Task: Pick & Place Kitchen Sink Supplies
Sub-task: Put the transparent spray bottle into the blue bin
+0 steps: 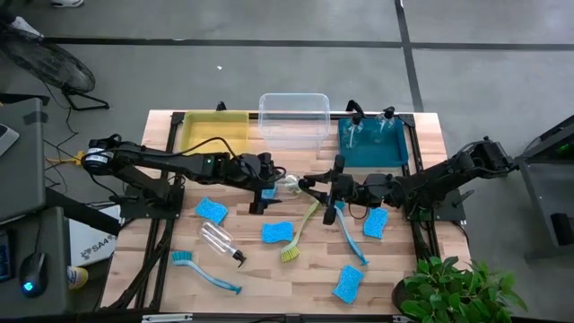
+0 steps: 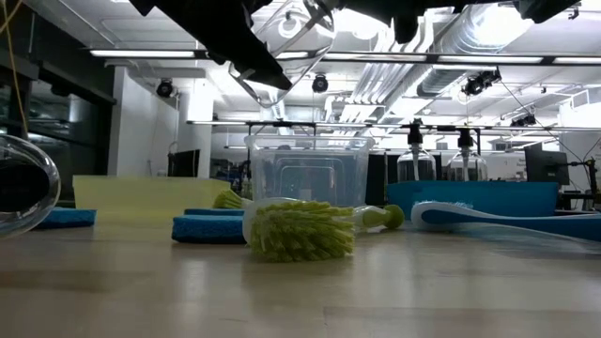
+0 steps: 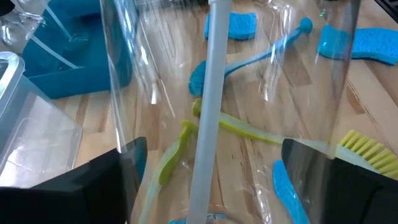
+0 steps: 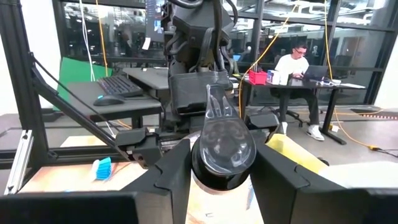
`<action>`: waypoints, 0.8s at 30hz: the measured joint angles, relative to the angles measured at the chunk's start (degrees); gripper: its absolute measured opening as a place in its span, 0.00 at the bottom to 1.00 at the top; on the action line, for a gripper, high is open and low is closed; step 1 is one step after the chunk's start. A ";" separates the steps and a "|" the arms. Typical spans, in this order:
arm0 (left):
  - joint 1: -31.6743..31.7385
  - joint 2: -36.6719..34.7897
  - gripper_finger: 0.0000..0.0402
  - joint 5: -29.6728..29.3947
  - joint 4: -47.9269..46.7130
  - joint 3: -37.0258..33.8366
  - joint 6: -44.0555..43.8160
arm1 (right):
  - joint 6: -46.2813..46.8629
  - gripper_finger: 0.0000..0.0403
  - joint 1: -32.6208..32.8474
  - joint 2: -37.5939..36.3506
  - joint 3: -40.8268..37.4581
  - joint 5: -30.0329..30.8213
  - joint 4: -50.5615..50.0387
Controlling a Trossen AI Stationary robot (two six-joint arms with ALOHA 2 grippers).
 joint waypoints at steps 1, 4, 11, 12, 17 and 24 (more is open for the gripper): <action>0.00 0.00 0.93 -0.06 -0.08 0.00 0.21 | 0.08 0.32 -0.01 0.00 0.00 0.02 -0.21; 0.00 0.00 0.93 -1.16 -0.21 0.00 0.87 | 1.51 0.32 0.01 0.00 0.00 1.33 -1.38; 0.00 -1.02 0.93 -5.08 -1.90 -0.09 3.60 | 3.54 0.31 0.01 -0.04 0.00 4.28 -4.38; 0.00 -1.25 0.93 -5.51 -2.16 -0.09 3.67 | 3.68 0.31 0.02 -0.04 0.00 4.90 -4.55; 0.00 -1.98 0.93 -5.54 -2.41 -0.07 3.56 | 3.77 0.31 0.02 -0.04 0.00 5.66 -4.23; 0.02 -1.92 0.93 -3.16 -2.19 -0.07 2.09 | 3.73 0.31 0.03 0.00 0.02 5.57 -2.96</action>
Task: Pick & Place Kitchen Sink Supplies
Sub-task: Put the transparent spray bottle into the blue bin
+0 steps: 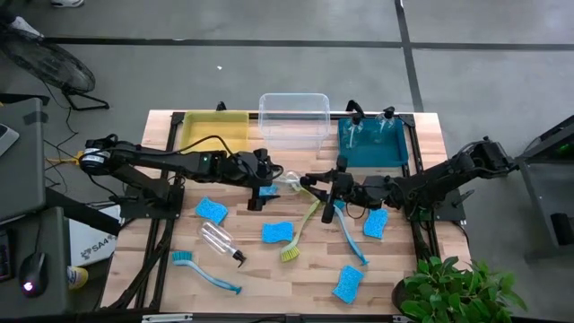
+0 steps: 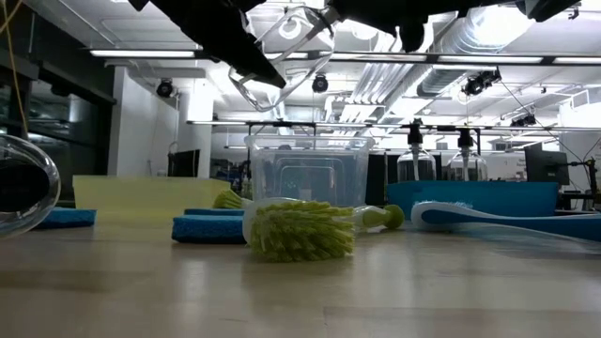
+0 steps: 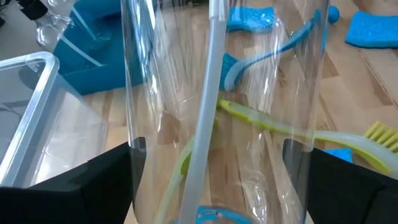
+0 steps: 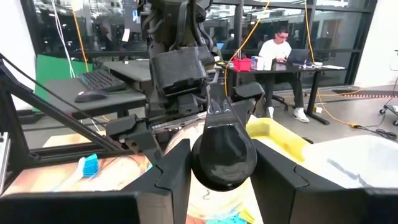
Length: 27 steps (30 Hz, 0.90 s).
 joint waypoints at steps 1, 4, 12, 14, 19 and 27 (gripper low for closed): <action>0.00 0.00 0.93 0.13 -0.05 0.00 -0.03 | 0.00 0.31 0.00 0.00 -0.02 0.08 -0.12; 0.00 0.00 0.93 0.20 -0.08 0.00 -0.28 | -0.02 0.31 0.00 0.00 -0.02 0.08 -0.13; 0.00 2.29 0.96 0.91 -0.76 0.11 -1.53 | -0.22 0.31 -0.03 0.00 -0.02 -0.02 -0.66; 0.00 2.43 0.96 3.43 -0.60 0.09 -1.42 | -0.19 0.31 0.03 0.00 -0.02 -0.24 -0.70; 0.00 2.43 0.97 3.85 0.37 0.07 -2.52 | -0.14 0.31 0.02 0.00 -0.02 -0.05 -0.40; 0.00 2.43 0.97 5.05 0.32 0.07 -2.44 | -0.10 0.31 0.02 -0.02 -0.02 -0.08 -0.62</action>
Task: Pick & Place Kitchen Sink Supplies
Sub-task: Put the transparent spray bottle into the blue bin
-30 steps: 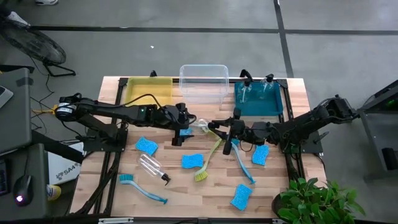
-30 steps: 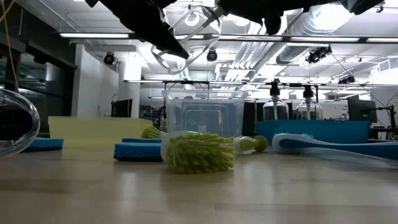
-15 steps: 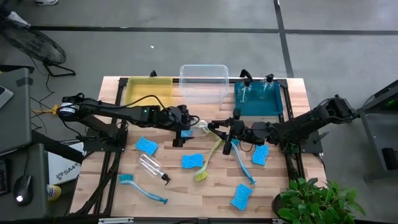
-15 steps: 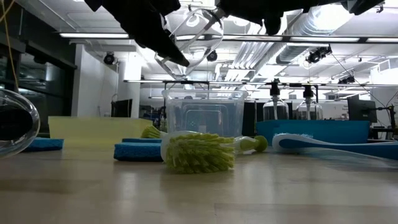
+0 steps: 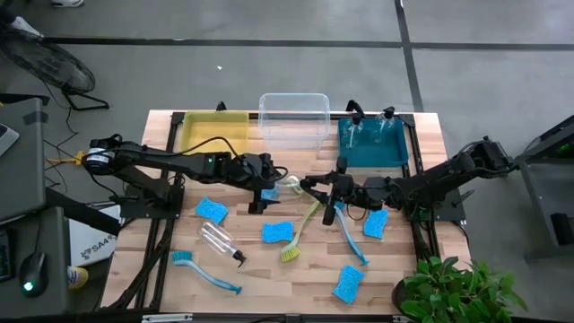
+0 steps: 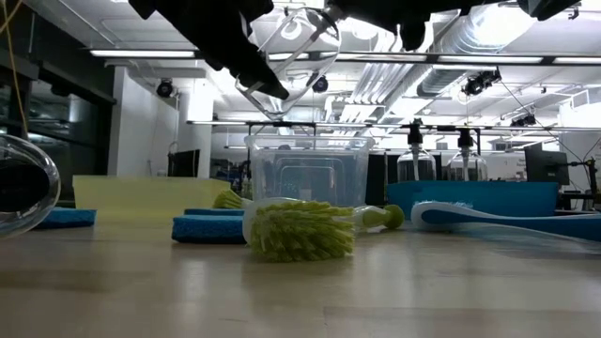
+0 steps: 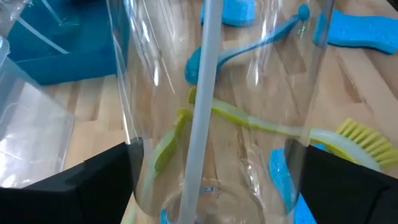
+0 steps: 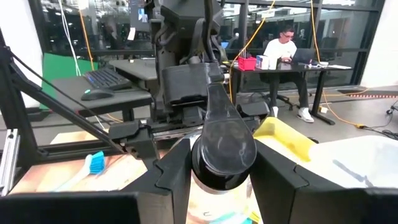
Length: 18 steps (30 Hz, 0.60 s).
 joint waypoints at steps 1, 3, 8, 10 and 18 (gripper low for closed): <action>0.00 0.00 0.97 -0.75 0.03 0.00 0.69 | -0.04 0.31 0.00 0.00 0.00 0.04 0.02; -0.02 0.00 0.97 -3.37 0.07 0.00 2.35 | -0.20 0.31 -0.08 0.00 0.02 0.40 0.02; -0.03 0.00 0.97 -5.00 0.45 0.00 4.48 | -0.16 0.31 -0.09 0.00 0.02 0.63 -0.27; -0.07 0.00 0.97 -6.64 0.59 0.00 5.74 | 0.99 0.31 -0.13 0.00 0.02 0.41 -0.88; -0.07 0.00 0.97 -8.21 0.06 -0.04 8.38 | 5.72 0.31 -0.15 0.02 0.02 3.26 -8.48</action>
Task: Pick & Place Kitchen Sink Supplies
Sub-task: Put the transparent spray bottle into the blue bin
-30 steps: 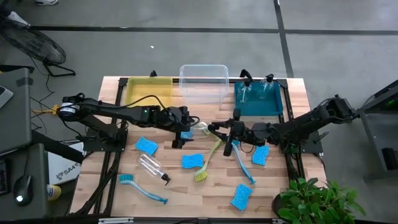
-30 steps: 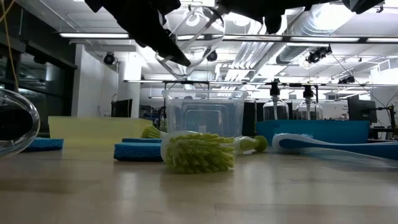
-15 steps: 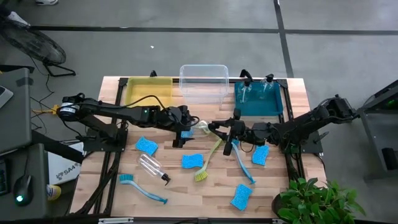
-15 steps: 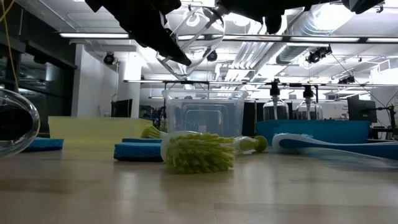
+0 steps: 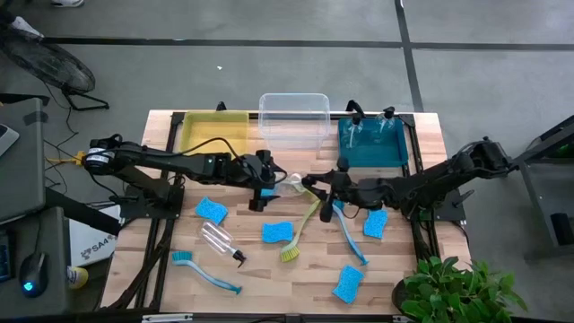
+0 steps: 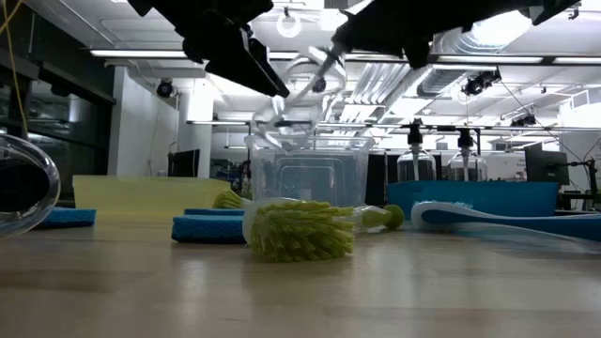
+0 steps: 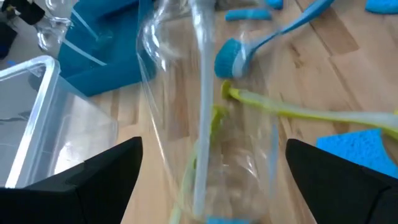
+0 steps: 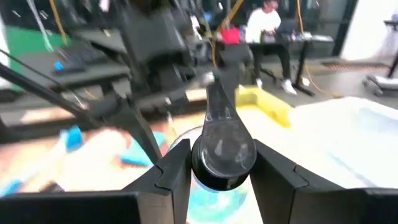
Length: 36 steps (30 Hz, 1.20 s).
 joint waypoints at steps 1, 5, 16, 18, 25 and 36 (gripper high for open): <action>0.00 0.00 0.97 -0.04 -0.63 0.02 0.04 | 0.99 0.31 0.00 0.02 0.00 0.58 -0.75; 0.00 -0.27 0.97 -2.91 -3.03 0.00 0.04 | 3.71 0.31 0.00 0.02 0.00 4.97 -2.88; 0.02 -3.65 0.97 -10.24 -8.51 0.02 -4.54 | 9.39 0.31 -0.66 -4.73 0.00 18.90 -11.13; 0.02 -4.62 0.97 -10.29 -9.69 0.04 -5.38 | 10.66 0.31 -0.68 -6.43 0.00 21.17 -12.97; 0.02 -5.53 0.97 -9.81 -11.59 0.13 -8.69 | 15.53 0.31 -0.63 -12.02 0.00 25.61 -19.69; 0.02 -5.44 0.97 -9.22 -12.50 0.02 -9.70 | 10.19 0.31 -0.61 -14.71 5.48 26.29 -29.13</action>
